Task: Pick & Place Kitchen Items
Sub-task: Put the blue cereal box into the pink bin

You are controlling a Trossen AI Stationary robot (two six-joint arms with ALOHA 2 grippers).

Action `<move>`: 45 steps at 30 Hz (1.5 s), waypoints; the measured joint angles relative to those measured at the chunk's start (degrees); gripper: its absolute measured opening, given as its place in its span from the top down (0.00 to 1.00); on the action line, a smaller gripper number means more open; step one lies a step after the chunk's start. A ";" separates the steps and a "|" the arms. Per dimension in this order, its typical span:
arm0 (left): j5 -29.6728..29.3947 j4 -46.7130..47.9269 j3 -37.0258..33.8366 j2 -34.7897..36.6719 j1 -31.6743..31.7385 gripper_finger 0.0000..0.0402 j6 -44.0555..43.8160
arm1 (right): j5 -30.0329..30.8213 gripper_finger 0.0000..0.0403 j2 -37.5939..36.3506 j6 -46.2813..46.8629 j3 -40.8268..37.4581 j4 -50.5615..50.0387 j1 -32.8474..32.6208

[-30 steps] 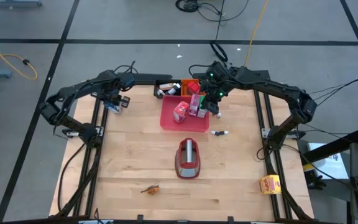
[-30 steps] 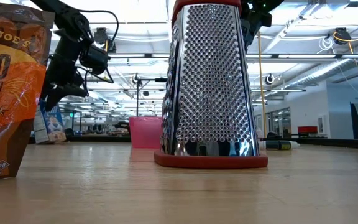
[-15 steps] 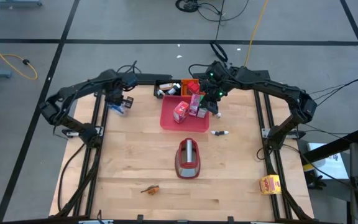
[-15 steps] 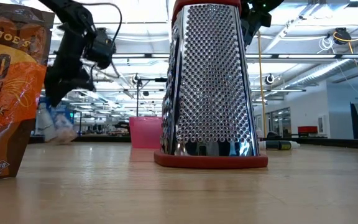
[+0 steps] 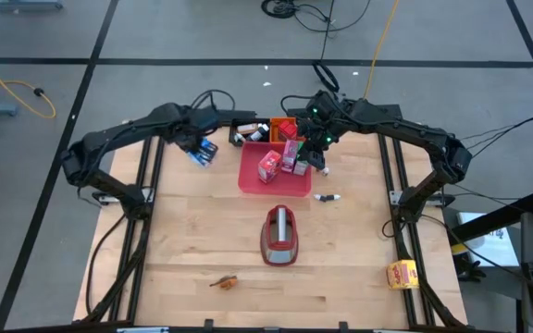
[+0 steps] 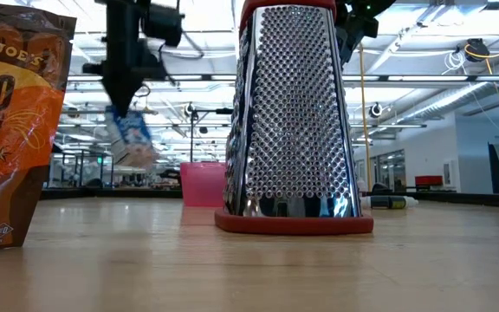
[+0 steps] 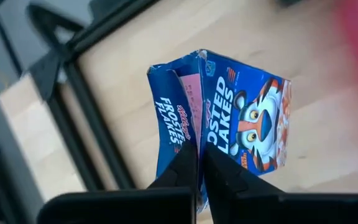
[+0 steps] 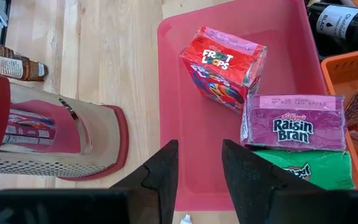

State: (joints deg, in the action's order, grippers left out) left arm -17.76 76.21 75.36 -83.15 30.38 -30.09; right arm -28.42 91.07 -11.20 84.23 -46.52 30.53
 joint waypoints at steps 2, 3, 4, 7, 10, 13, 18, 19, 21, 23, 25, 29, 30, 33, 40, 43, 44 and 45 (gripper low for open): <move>-0.04 -0.57 1.61 0.00 -2.29 0.99 -0.13 | 0.02 0.72 0.00 0.00 0.00 0.00 0.01; -0.03 -1.03 2.31 0.00 -3.29 0.99 -0.45 | 0.04 0.72 0.00 0.00 0.00 0.00 0.01; -0.03 -1.68 2.97 0.00 -4.34 0.99 -0.66 | 0.04 0.72 0.00 0.00 0.00 0.00 0.00; -0.13 -4.73 4.62 0.00 -6.56 0.98 -2.29 | 0.04 0.72 0.00 0.00 0.00 0.00 0.02; -0.24 -8.97 5.26 -0.39 -7.99 0.99 -3.06 | 0.06 0.72 0.00 0.76 0.00 0.00 0.02; -0.22 -11.59 5.93 -1.68 -8.84 0.99 -2.60 | 0.02 0.72 0.00 1.43 0.00 -0.02 0.02; 0.39 -12.24 7.87 -6.11 -9.90 0.99 -2.33 | -0.04 0.72 0.00 1.51 0.00 -0.02 0.02; 0.91 -12.39 8.41 -7.08 -10.02 0.99 -2.33 | -0.02 0.72 0.00 1.51 0.00 0.00 0.02; 1.70 -12.77 9.51 -8.91 -10.30 0.99 -2.58 | -0.02 0.72 0.00 1.51 0.00 -0.02 0.01; 1.95 -12.67 11.00 -10.94 -10.70 0.99 -2.54 | -0.03 0.72 0.00 1.51 0.00 -0.01 0.01; 2.12 -12.77 12.49 -12.75 -10.92 0.98 -1.97 | -0.04 0.72 0.00 1.51 0.00 0.00 0.02; 2.77 -12.91 15.46 -16.04 -10.91 0.98 -2.06 | -0.06 0.72 0.00 1.51 0.00 0.00 0.00; 2.78 -12.93 16.12 -16.84 -10.90 0.98 -2.08 | -0.07 0.72 0.00 1.51 0.00 -0.01 0.02; 3.25 -13.05 18.11 -19.05 -11.07 0.98 -2.17 | -0.07 0.72 0.00 1.51 0.00 0.00 0.02; 9.16 -13.65 21.92 -22.55 -11.40 0.98 -1.45 | -0.09 0.72 0.00 1.42 0.00 0.00 0.02; 8.85 -13.63 22.04 -22.49 -11.40 0.98 -1.30 | -0.09 0.72 0.00 1.36 0.00 0.00 0.02; 8.71 -13.67 22.05 -22.49 -11.40 0.97 -1.32 | -0.09 0.72 0.00 1.36 0.00 0.00 0.01; 8.72 -13.73 22.05 -22.49 -11.36 0.96 -1.33 | -0.09 0.72 0.00 1.32 0.00 0.00 0.02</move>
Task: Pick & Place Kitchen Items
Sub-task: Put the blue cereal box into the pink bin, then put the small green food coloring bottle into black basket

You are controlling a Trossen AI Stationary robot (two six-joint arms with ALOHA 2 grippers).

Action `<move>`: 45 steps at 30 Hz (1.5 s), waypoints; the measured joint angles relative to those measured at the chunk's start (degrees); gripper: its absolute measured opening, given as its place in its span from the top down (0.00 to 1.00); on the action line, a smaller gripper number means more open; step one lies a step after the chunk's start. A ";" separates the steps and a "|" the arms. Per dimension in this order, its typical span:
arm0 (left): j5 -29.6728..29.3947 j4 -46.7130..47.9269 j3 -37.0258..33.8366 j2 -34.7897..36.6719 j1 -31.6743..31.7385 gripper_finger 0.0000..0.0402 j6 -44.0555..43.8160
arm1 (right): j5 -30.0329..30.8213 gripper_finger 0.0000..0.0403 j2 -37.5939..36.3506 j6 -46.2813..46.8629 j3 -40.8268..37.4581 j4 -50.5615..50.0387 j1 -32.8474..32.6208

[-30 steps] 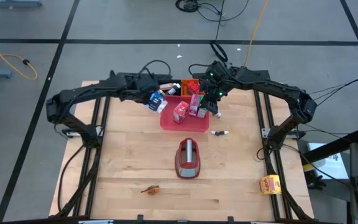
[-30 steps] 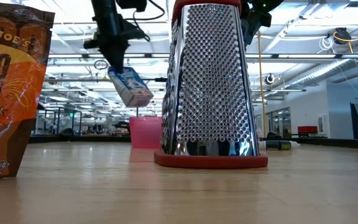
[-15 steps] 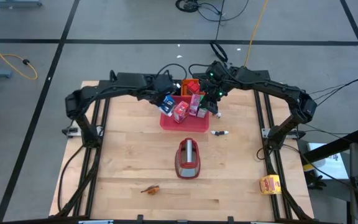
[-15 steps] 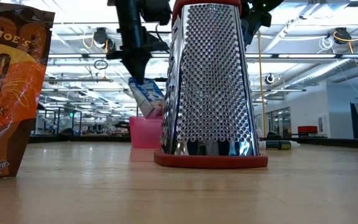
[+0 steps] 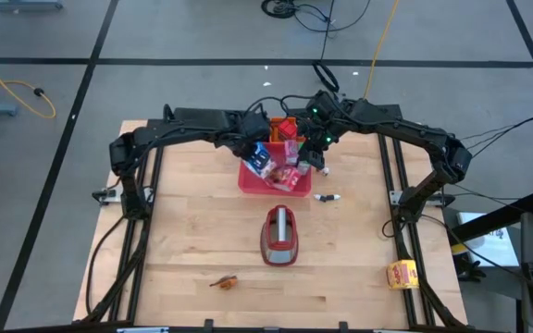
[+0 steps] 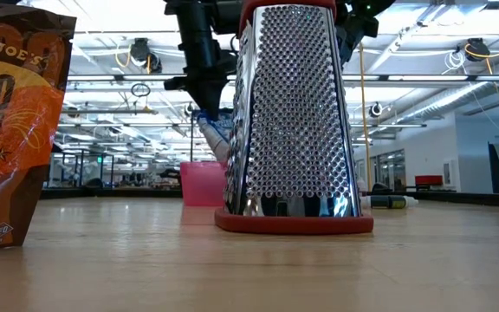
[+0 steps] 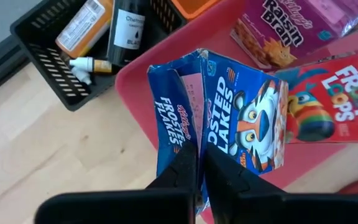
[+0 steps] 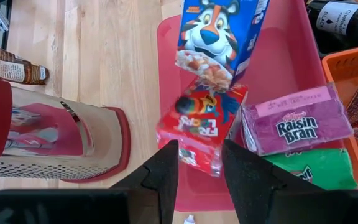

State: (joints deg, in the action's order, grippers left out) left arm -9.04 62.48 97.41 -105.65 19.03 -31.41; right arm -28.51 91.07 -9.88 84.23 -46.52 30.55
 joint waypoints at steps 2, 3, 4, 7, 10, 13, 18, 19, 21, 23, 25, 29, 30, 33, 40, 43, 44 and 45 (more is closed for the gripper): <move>-0.15 0.00 0.00 0.00 0.02 0.93 0.04 | 0.00 0.72 0.00 -0.01 0.00 0.02 -0.02; -0.21 0.00 0.00 0.02 0.00 0.91 0.04 | 0.00 0.72 0.00 -0.01 0.00 0.00 -0.02; -0.34 0.02 0.00 0.02 0.00 0.89 0.04 | 0.00 0.72 0.00 -0.01 0.00 0.00 -0.02; -0.63 -0.40 -0.01 0.02 -0.04 0.82 -0.16 | 0.00 0.72 0.00 -0.01 0.00 0.00 0.00; -1.59 -0.90 -0.02 0.02 -0.04 0.75 -0.36 | 0.00 0.72 0.00 -0.01 0.00 -0.01 0.00; -1.47 -1.78 0.00 0.02 -0.08 0.70 0.09 | 0.00 0.72 0.00 -0.01 0.00 0.00 -0.01; -0.87 -3.52 -0.01 0.02 -0.86 0.64 1.84 | 0.00 0.72 0.00 -0.01 0.00 -0.02 -0.02; -1.21 -3.57 -0.01 0.02 -0.97 0.64 2.12 | -0.02 0.72 0.00 0.01 0.00 -0.02 -0.02; -2.42 -2.95 0.00 0.24 -1.05 0.63 3.91 | -0.02 0.72 0.00 0.08 0.00 -0.17 -0.02; -4.01 -1.44 -0.02 0.45 -1.01 0.63 5.36 | -0.02 0.72 0.00 0.20 0.00 -1.00 -0.02; -5.24 -0.33 -0.02 0.50 -0.98 0.63 5.68 | 0.10 0.72 -0.37 0.75 0.00 -3.41 -0.02; -7.43 2.75 -0.02 0.48 -1.05 0.63 6.12 | 0.35 0.72 -1.56 0.38 0.02 -11.36 -0.89; -7.73 3.48 -0.02 0.48 -1.07 0.63 6.24 | 0.61 0.72 -1.87 0.36 0.02 -14.44 -1.27; -8.64 5.13 -0.02 0.50 -1.51 0.63 6.50 | 4.09 0.72 -3.66 1.77 -0.67 -21.12 -4.05; -13.01 6.73 -0.04 2.33 -4.14 0.63 7.25 | 9.07 0.72 -16.46 14.60 -14.04 -22.41 -13.30; -14.05 6.73 -0.04 3.27 -5.36 0.63 7.25 | 9.51 0.72 -24.02 22.89 -20.74 -21.70 -17.49; -14.47 6.70 -0.03 3.43 -5.80 0.63 7.23 | 10.42 0.72 -26.48 26.25 -22.81 -21.59 -19.04; -14.74 6.63 -0.03 3.54 -6.23 0.63 7.24 | 11.13 0.72 -29.03 29.45 -24.68 -21.66 -20.45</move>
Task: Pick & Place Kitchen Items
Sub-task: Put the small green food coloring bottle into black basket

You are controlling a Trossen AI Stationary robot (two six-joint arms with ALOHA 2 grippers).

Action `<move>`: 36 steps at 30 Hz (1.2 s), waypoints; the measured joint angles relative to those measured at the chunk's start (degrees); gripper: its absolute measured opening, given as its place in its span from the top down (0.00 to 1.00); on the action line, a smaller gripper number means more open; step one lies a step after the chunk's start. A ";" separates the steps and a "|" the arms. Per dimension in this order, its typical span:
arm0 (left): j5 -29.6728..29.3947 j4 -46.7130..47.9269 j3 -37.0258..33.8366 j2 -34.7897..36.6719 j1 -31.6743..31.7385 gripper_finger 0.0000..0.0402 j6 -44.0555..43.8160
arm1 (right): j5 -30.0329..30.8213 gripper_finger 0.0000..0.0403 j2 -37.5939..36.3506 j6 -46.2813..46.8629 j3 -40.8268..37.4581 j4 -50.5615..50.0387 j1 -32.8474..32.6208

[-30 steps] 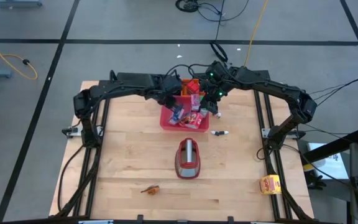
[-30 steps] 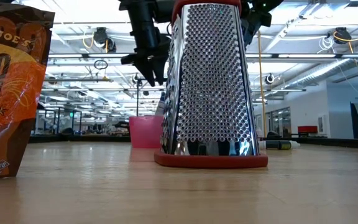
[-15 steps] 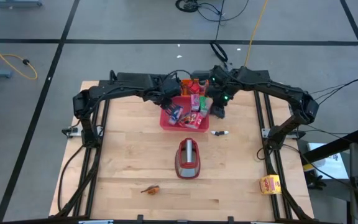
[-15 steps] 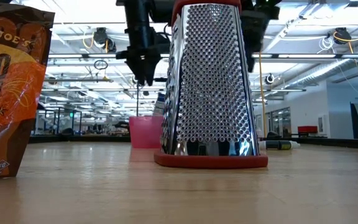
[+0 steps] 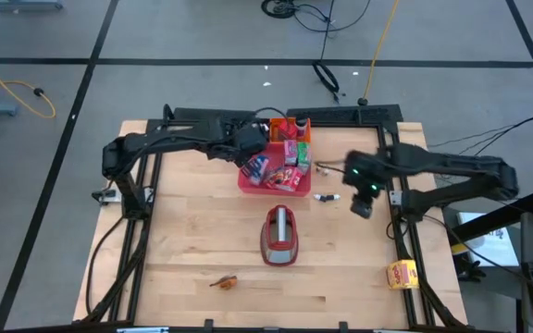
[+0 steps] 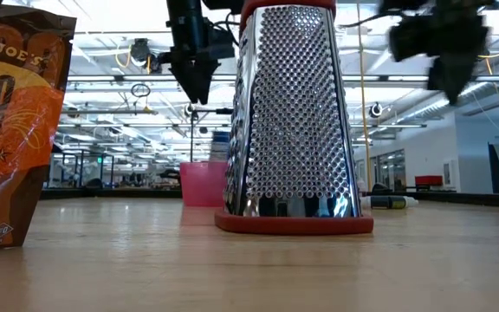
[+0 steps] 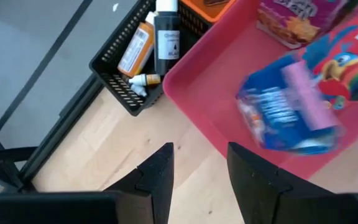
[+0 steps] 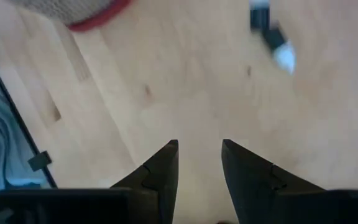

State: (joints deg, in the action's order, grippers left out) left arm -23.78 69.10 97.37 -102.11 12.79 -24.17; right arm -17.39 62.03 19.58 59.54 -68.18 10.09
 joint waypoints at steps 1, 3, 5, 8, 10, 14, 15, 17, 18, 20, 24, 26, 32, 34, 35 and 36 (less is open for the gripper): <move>-0.20 0.02 0.01 0.18 -0.37 0.63 0.01 | 0.75 0.72 -2.35 2.94 -1.71 0.10 -1.48; -0.43 -0.02 -0.01 0.49 -0.96 0.63 -0.01 | 1.85 0.72 -6.55 7.76 -4.87 1.24 -4.29; -0.90 -0.71 -0.01 0.64 -1.53 0.63 -0.01 | 4.25 0.72 -9.40 10.20 -7.59 5.26 -6.60; -0.91 -1.50 -0.01 0.58 -2.10 0.63 0.01 | 7.52 0.72 -10.94 8.03 -11.46 13.50 -8.62; -0.91 -1.75 -0.01 0.58 -2.45 0.63 -0.01 | 9.59 0.72 -10.61 4.45 -14.16 18.65 -9.18; -0.89 -1.58 -0.01 0.59 -3.21 0.63 -0.01 | 13.16 0.72 -8.11 -3.18 -19.11 26.47 -8.64; -0.89 -1.62 -0.01 0.59 -3.38 0.63 0.01 | 13.96 0.72 -7.41 -5.08 -19.98 28.13 -8.27; -0.89 -1.62 -0.01 0.59 -3.73 0.63 0.41 | 15.80 0.72 -5.87 -8.62 -21.18 30.44 -7.74; -0.89 -1.62 -0.01 0.59 -3.94 0.63 0.81 | 17.16 0.72 -5.13 -10.36 -21.64 30.87 -7.42; -1.40 -1.60 -0.01 0.58 -4.22 0.63 1.33 | 20.58 0.72 -3.70 -12.27 -22.32 31.05 -6.80; -3.23 -1.45 -0.01 0.57 -4.65 0.63 1.50 | 23.64 0.71 -1.73 -15.18 -22.48 32.55 -5.62; -3.29 -1.36 -0.01 0.57 -4.76 0.63 1.83 | 23.61 0.70 -0.92 -16.61 -22.48 34.23 -5.20; -3.31 -0.57 -0.01 0.57 -5.47 0.63 2.02 | 23.64 0.66 2.00 -19.31 -22.48 35.38 -4.14; -3.31 -0.05 -0.01 0.57 -5.68 0.63 2.02 | 23.61 0.65 3.01 -19.88 -22.48 35.26 -3.69; -3.31 0.20 -0.01 0.57 -5.81 0.63 1.97 | 23.63 0.65 3.54 -20.06 -22.48 35.36 -3.44; -3.33 0.36 -0.01 0.57 -5.83 0.63 1.74 | 23.63 0.65 4.11 -20.36 -22.48 35.43 -3.25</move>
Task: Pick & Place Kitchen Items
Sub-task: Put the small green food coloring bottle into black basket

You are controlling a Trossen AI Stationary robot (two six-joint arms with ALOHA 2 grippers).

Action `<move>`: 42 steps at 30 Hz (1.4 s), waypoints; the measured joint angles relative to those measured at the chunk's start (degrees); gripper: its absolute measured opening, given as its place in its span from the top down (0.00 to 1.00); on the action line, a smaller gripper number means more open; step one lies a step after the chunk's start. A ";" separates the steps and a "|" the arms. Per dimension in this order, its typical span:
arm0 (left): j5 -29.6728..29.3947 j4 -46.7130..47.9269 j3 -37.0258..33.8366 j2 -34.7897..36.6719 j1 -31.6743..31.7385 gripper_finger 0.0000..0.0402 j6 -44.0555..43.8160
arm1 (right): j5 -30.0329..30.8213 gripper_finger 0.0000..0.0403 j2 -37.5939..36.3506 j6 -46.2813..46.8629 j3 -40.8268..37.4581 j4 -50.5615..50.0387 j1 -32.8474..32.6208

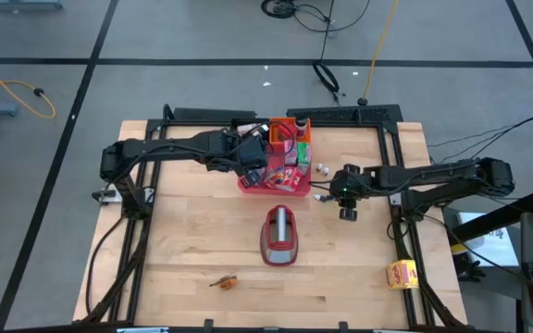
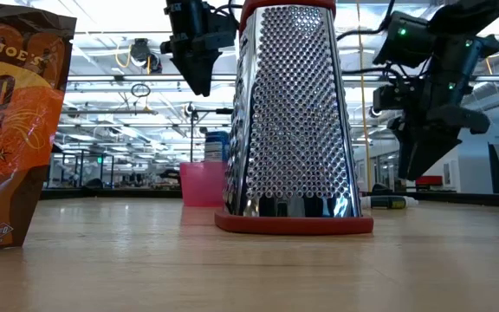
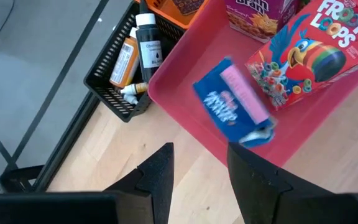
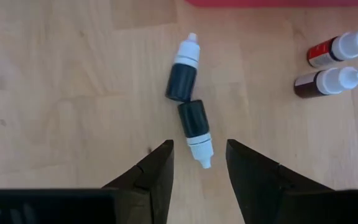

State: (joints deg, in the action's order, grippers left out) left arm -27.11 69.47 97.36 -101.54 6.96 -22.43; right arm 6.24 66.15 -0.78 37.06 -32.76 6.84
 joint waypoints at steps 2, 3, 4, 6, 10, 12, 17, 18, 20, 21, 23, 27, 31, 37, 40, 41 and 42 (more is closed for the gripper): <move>0.00 0.51 0.00 0.00 -0.20 0.63 -0.11 | -0.02 0.65 0.99 -0.40 0.00 0.01 0.47; -0.19 0.80 0.00 0.00 -0.31 0.63 -0.18 | -0.02 0.65 1.48 -0.67 0.00 0.10 0.69; -0.49 0.99 0.00 0.00 -0.43 0.63 -0.23 | -0.02 0.65 1.95 -0.89 0.00 0.43 0.88; -1.29 1.08 -0.02 0.00 -0.76 0.63 -0.48 | -0.04 0.65 2.63 -1.47 0.00 0.91 1.36; -1.55 1.16 -0.09 -0.02 -1.23 0.63 -0.44 | -0.14 0.65 4.29 -2.38 0.00 1.87 2.03; -1.56 1.22 -0.09 -0.02 -1.42 0.63 -0.36 | -0.27 0.65 5.05 -2.88 0.00 1.67 2.41; -1.57 1.60 -0.11 -0.02 -1.53 0.63 -0.34 | -0.25 0.65 6.92 -3.59 0.00 2.60 3.28; -1.57 1.62 -0.11 -0.02 -1.53 0.63 -0.34 | -0.26 0.65 7.39 -3.60 0.00 2.69 3.48; -1.73 1.84 -0.11 -0.02 -1.53 0.63 -0.34 | -0.26 0.65 8.52 -3.60 0.00 2.90 3.77; -1.90 2.01 -0.11 -0.02 -1.53 0.63 -0.38 | -0.26 0.65 9.04 -3.62 -0.15 3.39 3.92; -1.98 2.27 -0.11 -0.02 -1.53 0.63 -0.43 | -0.26 0.65 9.72 -4.13 -1.35 6.51 4.10; -2.08 2.41 -0.13 -0.02 -1.53 0.63 -0.51 | -0.18 0.65 9.71 -5.31 -5.03 12.97 4.10; -2.73 2.46 -0.13 -0.02 -1.53 0.63 -0.51 | 0.00 0.67 9.66 -4.53 -6.51 13.76 4.10; -2.99 2.50 -0.13 -0.02 -1.53 0.63 -0.60 | -0.36 0.83 9.71 -4.56 -6.69 13.74 4.05; -2.99 2.50 -0.13 -0.02 -1.53 0.63 -0.60 | -0.48 0.90 9.75 -4.60 -6.69 13.62 4.05; -2.99 2.50 -0.13 -0.02 -1.53 0.63 -0.62 | -0.48 0.90 9.75 -4.60 -6.69 13.62 4.05; -2.99 2.50 -0.13 -0.02 -1.53 0.63 -0.60 | -0.48 0.90 9.62 -4.60 -6.71 13.50 4.05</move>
State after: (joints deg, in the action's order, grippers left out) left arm -30.11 71.96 97.23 -101.56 5.43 -23.03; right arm 5.76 75.77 -5.38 30.35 -19.25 10.90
